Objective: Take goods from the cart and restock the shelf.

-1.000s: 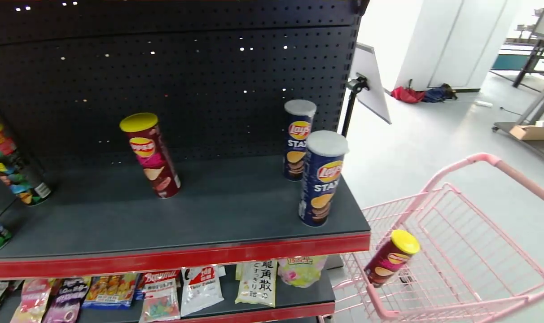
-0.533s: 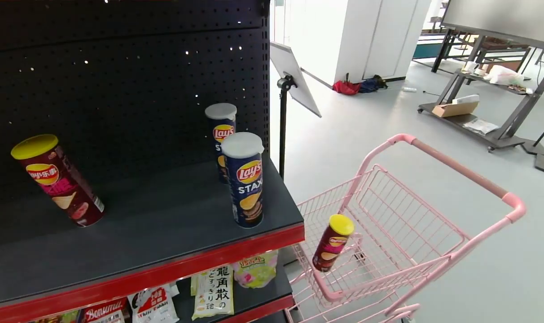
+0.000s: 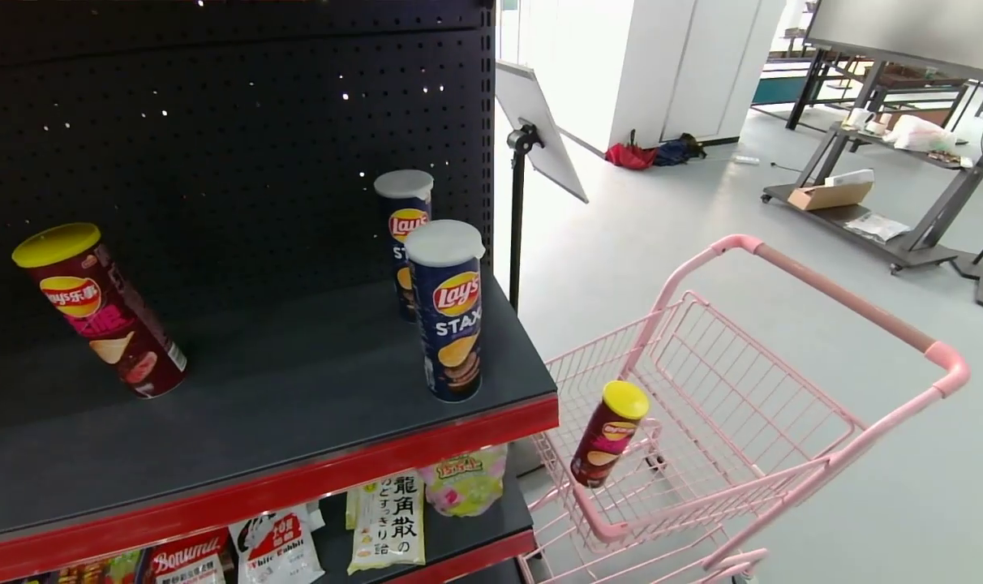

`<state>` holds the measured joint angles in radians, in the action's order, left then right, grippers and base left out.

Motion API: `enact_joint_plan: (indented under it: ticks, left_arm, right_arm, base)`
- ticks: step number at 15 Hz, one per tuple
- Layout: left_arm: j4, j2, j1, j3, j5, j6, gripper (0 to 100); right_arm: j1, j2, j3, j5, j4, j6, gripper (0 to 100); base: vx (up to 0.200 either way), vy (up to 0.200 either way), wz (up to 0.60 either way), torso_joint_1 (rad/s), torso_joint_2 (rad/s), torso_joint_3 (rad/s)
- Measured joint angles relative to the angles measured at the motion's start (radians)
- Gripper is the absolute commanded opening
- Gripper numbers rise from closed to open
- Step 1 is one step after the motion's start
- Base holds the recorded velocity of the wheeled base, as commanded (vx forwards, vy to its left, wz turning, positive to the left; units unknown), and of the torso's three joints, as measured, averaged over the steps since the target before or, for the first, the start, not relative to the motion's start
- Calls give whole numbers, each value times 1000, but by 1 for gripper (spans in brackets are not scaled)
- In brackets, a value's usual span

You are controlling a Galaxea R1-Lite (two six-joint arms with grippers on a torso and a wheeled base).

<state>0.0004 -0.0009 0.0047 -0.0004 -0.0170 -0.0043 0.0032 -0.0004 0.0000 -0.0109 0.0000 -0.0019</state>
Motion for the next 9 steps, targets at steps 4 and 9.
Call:
enact_joint_plan:
  ticks: [4,9]
  left_arm:
    - [0,0,0,0,0,0,100]
    - [0,0,0,0,0,0,100]
  right_arm:
    - [0,0,0,1,0,0,100]
    - [-1,0,0,1,0,1,100]
  base:
    - [0,0,0,-141,343,195]
    - [0,0,0,-144,359,212]
